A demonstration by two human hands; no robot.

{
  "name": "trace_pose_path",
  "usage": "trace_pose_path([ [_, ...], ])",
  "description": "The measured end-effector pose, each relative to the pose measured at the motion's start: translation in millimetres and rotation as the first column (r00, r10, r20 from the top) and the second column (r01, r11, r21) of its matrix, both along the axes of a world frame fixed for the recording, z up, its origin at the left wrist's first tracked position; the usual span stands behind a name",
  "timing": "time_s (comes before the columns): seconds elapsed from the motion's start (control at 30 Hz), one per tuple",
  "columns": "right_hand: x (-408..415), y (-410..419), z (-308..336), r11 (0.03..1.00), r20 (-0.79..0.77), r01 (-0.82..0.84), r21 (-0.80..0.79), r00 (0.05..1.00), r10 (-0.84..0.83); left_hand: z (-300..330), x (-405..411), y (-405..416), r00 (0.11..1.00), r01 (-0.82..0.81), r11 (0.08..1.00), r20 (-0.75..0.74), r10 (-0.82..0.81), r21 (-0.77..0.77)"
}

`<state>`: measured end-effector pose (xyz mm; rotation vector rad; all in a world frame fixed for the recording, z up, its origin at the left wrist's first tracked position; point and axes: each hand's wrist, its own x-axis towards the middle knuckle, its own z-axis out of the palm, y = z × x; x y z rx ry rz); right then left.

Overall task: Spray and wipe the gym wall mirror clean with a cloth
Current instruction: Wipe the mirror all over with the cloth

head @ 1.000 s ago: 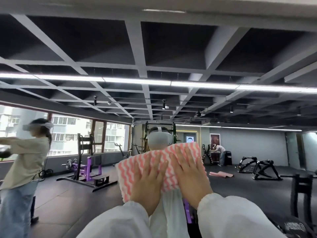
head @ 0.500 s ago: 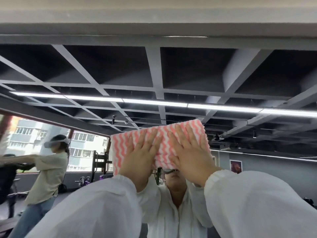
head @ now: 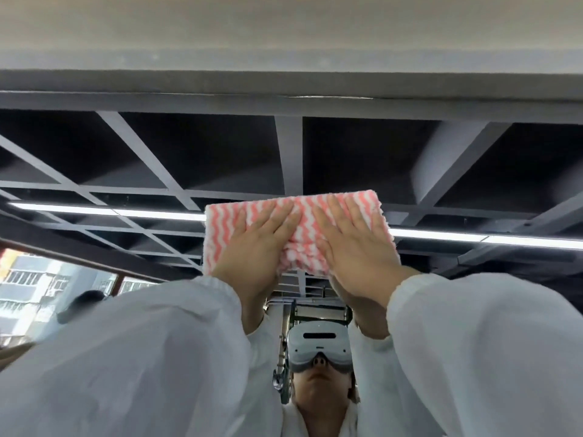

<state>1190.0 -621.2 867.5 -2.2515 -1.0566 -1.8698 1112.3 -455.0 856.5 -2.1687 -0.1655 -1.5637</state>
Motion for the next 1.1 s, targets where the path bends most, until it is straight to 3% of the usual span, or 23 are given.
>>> trace_pose_path([
  [0.13,-3.0,16.2,30.0,0.999,0.037,0.0,0.053,0.999,-0.002,38.3,-5.1,13.1,0.998,0.05,0.999,0.03,-0.05,0.006],
  [0.43,-12.3,32.0,79.4,0.991,-0.062,0.028,0.128,0.998,-0.02,86.6,-9.6,16.8,0.985,0.164,0.987,0.055,-0.163,0.0],
  [0.57,-24.3,37.6,67.0,0.993,-0.059,0.015,0.12,0.998,-0.008,78.3,-7.5,19.2,0.967,0.216,0.976,0.134,-0.215,0.012],
  [0.8,-30.5,45.2,30.8,0.997,-0.012,0.068,0.038,0.998,-0.068,41.0,-21.5,16.8,0.942,0.327,0.945,0.073,-0.328,0.027],
  [0.93,-28.5,53.7,-0.2,0.988,0.084,0.15,-0.045,0.986,-0.146,7.8,-26.0,10.8,0.958,0.285,0.956,-0.002,-0.286,-0.069],
  [1.1,-27.5,49.0,-39.7,0.986,-0.01,0.105,-0.128,0.994,-0.107,-30.0,-36.4,1.2,0.979,0.159,0.981,-0.112,-0.171,-0.113],
])
